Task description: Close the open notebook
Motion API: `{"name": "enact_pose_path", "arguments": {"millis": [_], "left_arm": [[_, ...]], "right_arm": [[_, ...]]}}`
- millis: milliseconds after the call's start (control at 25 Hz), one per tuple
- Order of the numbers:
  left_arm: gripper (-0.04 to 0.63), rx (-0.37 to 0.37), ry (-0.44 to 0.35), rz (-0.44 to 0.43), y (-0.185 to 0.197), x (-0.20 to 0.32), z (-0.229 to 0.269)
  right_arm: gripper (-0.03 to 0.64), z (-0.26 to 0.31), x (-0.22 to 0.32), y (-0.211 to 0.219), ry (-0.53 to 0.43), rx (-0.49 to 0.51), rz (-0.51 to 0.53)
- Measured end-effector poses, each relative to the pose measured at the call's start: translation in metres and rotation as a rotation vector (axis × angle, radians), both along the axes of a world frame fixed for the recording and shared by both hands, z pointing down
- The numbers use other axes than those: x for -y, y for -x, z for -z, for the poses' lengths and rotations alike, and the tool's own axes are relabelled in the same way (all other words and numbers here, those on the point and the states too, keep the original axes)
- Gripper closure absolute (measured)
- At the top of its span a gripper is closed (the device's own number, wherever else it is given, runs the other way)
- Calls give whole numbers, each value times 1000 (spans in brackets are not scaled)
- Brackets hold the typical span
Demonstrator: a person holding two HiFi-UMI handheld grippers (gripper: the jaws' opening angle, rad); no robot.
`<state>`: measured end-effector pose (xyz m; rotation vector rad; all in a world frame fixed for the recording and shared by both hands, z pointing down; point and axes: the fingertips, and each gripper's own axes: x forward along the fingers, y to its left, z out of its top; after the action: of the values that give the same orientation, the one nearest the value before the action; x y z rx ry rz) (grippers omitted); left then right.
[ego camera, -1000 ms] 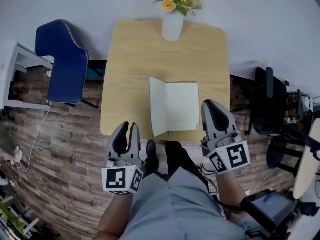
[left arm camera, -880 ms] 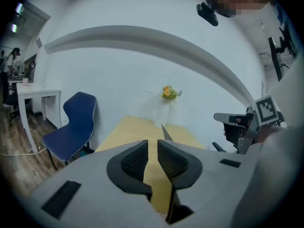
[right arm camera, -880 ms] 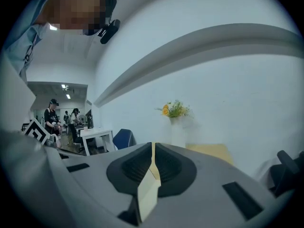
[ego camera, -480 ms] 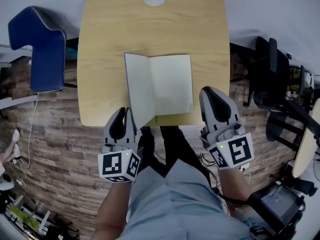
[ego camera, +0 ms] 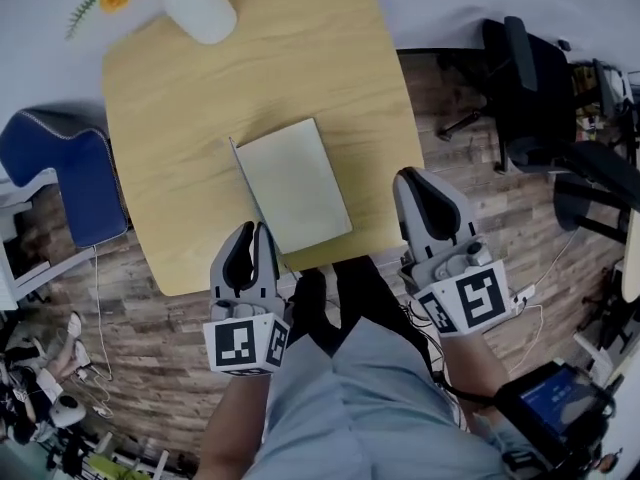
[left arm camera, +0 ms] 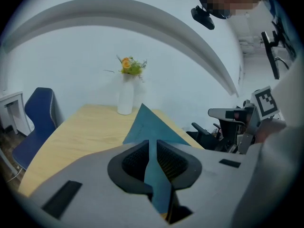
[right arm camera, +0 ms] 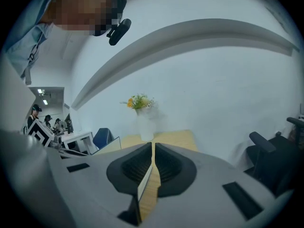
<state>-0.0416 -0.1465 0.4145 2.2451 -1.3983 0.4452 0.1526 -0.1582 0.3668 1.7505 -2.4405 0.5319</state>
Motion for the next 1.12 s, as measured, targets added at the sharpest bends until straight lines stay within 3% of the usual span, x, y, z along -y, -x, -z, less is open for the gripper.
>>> {"name": "enact_pose_path", "arguments": {"millis": [280, 560, 800, 1000, 1120], "left_arm": [[528, 27, 62, -84, -51, 5, -33], [528, 95, 129, -167, -77, 5, -74], [523, 207, 204, -237, -89, 5, -112], [523, 304, 223, -283, -92, 1, -120], [522, 319, 231, -297, -94, 1, -122]], "right_arm": [[566, -30, -11, -55, 49, 18, -98], [566, -67, -23, -80, 115, 46, -164], [566, -93, -24, -95, 154, 62, -199], [566, -96, -29, -100, 160, 65, -217], [566, -93, -30, -99, 147, 62, -220]]}}
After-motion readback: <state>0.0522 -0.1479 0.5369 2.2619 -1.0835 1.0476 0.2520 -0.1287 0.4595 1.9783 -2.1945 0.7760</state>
